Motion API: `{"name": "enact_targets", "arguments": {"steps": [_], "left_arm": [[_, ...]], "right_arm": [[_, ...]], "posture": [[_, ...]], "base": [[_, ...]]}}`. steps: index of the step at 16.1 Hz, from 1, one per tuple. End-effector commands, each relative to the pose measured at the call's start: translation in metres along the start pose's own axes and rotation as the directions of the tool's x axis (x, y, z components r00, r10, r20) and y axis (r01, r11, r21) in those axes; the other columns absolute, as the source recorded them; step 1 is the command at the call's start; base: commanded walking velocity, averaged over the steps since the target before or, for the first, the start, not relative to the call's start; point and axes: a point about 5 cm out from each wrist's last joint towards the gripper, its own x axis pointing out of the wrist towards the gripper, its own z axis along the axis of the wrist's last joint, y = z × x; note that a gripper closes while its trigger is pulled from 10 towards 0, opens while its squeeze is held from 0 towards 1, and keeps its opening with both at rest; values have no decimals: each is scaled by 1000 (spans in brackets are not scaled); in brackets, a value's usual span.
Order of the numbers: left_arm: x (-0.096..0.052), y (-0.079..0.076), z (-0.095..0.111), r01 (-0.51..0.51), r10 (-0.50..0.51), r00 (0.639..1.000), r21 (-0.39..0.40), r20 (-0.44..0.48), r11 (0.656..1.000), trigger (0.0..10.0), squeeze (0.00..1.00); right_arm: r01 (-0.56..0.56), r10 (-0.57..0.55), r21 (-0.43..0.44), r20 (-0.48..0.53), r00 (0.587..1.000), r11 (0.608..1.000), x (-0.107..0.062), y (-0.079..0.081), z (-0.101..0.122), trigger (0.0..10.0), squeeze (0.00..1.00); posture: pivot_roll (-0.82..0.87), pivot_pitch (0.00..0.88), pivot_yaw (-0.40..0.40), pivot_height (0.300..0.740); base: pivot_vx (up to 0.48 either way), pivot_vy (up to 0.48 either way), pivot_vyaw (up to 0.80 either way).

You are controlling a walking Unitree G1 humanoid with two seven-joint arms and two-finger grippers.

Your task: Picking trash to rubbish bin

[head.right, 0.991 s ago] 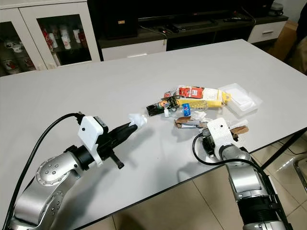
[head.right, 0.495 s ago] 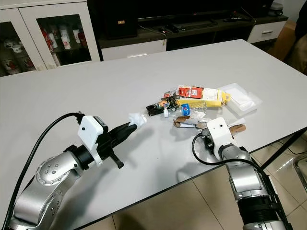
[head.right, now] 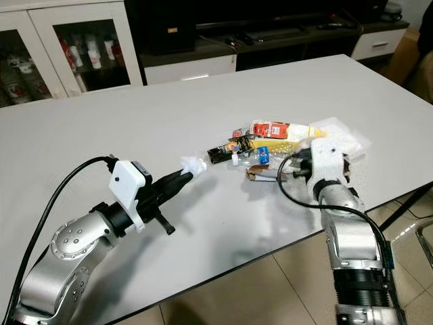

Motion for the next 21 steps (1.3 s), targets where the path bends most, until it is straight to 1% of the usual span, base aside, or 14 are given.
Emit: {"name": "enact_targets", "arguments": {"steps": [1,3,6,7,8,9,10,11,12,14,15,19,21], "left_arm": [[1,2,6,-3,3,1000,2,22,1000,10000,0],[1,2,4,4,-4,1000,-12,10,1000,10000,0],[3,3,5,-14,15,1000,-11,10,1000,10000,0],[4,7,1,-62,61,998,-12,-13,998,10000,0],[4,16,-8,-157,156,985,-7,-77,988,10000,0],[4,20,-12,-206,204,973,-4,-104,979,10000,0],[2,25,-18,-263,261,957,-2,-126,965,10000,0],[2,26,-18,-289,287,950,4,-126,957,10000,0],[6,27,-16,-308,313,944,61,-103,949,10000,0],[11,23,-12,-313,318,945,64,-80,947,10000,0],[12,22,-11,-315,319,945,65,-77,947,10000,0],[11,21,-12,-348,352,934,67,-67,935,10000,0],[10,22,-12,-363,367,928,72,-62,929,10000,0]], "right_arm": [[24,-27,56,66,997,998,-2,-4,16,0,0],[-27,6,142,147,989,990,-5,3,29,0,0],[-113,66,174,256,965,978,-10,18,40,0,0],[-143,82,189,300,950,971,-12,23,45,0,0],[-170,101,186,332,938,968,-16,30,47,0,0],[-185,120,163,342,932,969,-18,35,46,0,0],[-203,151,113,356,922,973,-23,44,44,0,0],[-206,159,93,369,916,974,-26,51,42,0,0],[-197,165,48,374,913,979,-29,58,40,10000,0],[-187,173,5,364,915,982,-32,64,33,10000,0],[-183,169,4,366,915,983,-33,65,32,10000,0],[-150,127,41,343,931,988,-33,64,24,10000,0],[-149,126,46,335,934,988,-33,63,21,10000,0]], "posture": [[-93,0,-21,740],[-96,0,-17,740],[-94,0,-19,740],[-95,0,-21,740],[-95,0,-23,740],[-94,0,-25,740],[-95,0,-26,740],[-91,0,-30,740],[-80,0,-40,740],[-61,0,-64,740],[-53,0,-72,740],[-40,0,-92,740],[-36,0,-101,740]], "base": [[0,0,0],[0,0,0],[0,0,0],[0,0,0],[0,0,0],[0,0,0],[0,0,0],[0,0,0],[0,0,0],[0,0,0],[0,0,0],[0,0,0],[0,0,-800]]}}
